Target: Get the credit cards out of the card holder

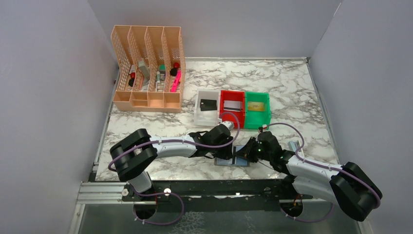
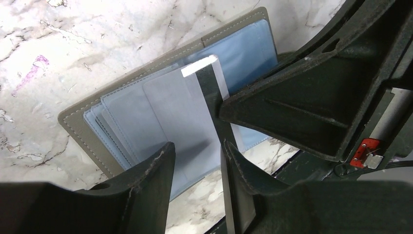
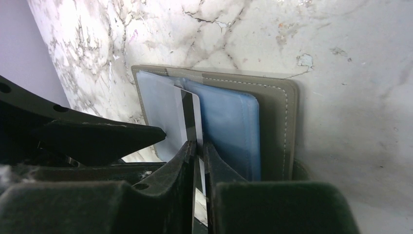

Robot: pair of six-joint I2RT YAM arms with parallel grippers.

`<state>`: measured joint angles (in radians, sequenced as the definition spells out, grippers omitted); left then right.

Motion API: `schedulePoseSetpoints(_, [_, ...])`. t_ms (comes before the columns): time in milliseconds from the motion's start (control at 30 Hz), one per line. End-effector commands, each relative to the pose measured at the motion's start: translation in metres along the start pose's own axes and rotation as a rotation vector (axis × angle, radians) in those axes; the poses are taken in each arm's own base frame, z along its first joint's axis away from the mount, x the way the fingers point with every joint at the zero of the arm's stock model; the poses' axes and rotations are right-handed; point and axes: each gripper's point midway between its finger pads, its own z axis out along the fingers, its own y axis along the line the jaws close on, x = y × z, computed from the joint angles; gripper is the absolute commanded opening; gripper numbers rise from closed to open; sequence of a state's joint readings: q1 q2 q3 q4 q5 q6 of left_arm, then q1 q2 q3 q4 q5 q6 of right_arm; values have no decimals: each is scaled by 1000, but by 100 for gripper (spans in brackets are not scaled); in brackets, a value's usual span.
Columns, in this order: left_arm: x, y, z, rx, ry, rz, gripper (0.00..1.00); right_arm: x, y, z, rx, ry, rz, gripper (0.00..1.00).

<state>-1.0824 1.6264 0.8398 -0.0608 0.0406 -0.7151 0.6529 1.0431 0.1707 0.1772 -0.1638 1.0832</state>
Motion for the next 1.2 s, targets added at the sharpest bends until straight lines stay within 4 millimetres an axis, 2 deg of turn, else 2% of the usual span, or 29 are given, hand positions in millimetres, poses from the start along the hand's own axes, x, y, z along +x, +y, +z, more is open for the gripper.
schedulePoseSetpoints(0, [25, 18, 8, -75, 84, -1, 42, 7, -17, 0, 52, 15, 22, 18])
schedulePoseSetpoints(267, [30, 18, 9, -86, 92, 1, 40, 16, -19, 3, 6, 35, 98, 22])
schedulePoseSetpoints(533, [30, 17, 8, -84, 90, 3, 40, 17, -9, 0, -71, 39, 100, 16])
schedulePoseSetpoints(833, [30, 16, 9, -83, 92, 5, 39, 17, 5, -4, -163, 39, 87, 17])
schedulePoseSetpoints(1000, [28, 15, 9, -82, 88, 4, 39, 18, 6, -4, -169, 41, 85, 17])
schedulePoseSetpoints(1167, [27, 14, 8, -80, 81, 5, 39, 17, 3, -4, -155, 35, 98, 6])
